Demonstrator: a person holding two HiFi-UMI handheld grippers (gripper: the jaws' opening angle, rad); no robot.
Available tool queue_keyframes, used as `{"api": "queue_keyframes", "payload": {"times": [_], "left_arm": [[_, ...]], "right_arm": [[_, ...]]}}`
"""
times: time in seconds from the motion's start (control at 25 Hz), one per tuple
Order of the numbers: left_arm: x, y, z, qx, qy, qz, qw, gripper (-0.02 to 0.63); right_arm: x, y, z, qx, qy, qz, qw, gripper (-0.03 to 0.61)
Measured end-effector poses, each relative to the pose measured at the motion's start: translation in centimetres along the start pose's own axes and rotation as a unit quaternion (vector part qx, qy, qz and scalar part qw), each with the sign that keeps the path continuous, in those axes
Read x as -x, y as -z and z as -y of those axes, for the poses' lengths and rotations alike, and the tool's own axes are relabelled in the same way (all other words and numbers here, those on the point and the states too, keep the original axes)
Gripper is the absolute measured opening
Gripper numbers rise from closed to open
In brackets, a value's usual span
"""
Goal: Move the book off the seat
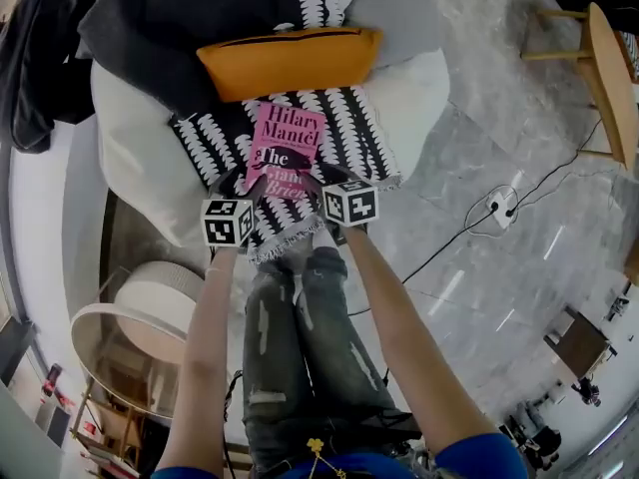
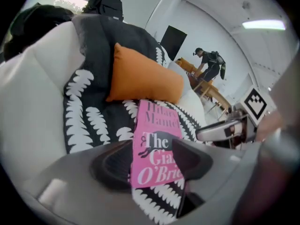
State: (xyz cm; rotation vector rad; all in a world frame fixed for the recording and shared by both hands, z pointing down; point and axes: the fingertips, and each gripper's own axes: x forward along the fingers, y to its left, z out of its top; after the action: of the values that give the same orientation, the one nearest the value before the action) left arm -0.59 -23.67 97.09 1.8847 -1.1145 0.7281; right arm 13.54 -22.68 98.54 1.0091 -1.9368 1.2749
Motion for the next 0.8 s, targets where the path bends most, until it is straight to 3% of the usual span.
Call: {"api": "queue_keyframes", "payload": {"times": [0.24,0.44,0.72,0.8], "left_arm": [[-6.0,4.2,-2.7,-0.014,0.028,-0.023,0.9992,0.262],[-7.6,5.3,-2.8,0.003,0.061,-0.016,0.9980,0.238],[-7.7,5.5,-2.7,0.008,0.066,-0.036,0.9971,0.242],[-7.7,5.5,-2.6,0.010,0.066,-0.043,0.9968,0.241]], "right_arm": [[-6.9,2.8,2.6,-0.038,-0.002,-0.010,0.999,0.242],[-8.6,3.9,3.2,-0.052,-0.050,0.000,0.997,0.235],[-8.4,3.8,3.0,-0.026,-0.043,-0.020,0.999,0.217],[-8.2,3.7,2.8,-0.014,-0.036,-0.023,0.999,0.181]]}}
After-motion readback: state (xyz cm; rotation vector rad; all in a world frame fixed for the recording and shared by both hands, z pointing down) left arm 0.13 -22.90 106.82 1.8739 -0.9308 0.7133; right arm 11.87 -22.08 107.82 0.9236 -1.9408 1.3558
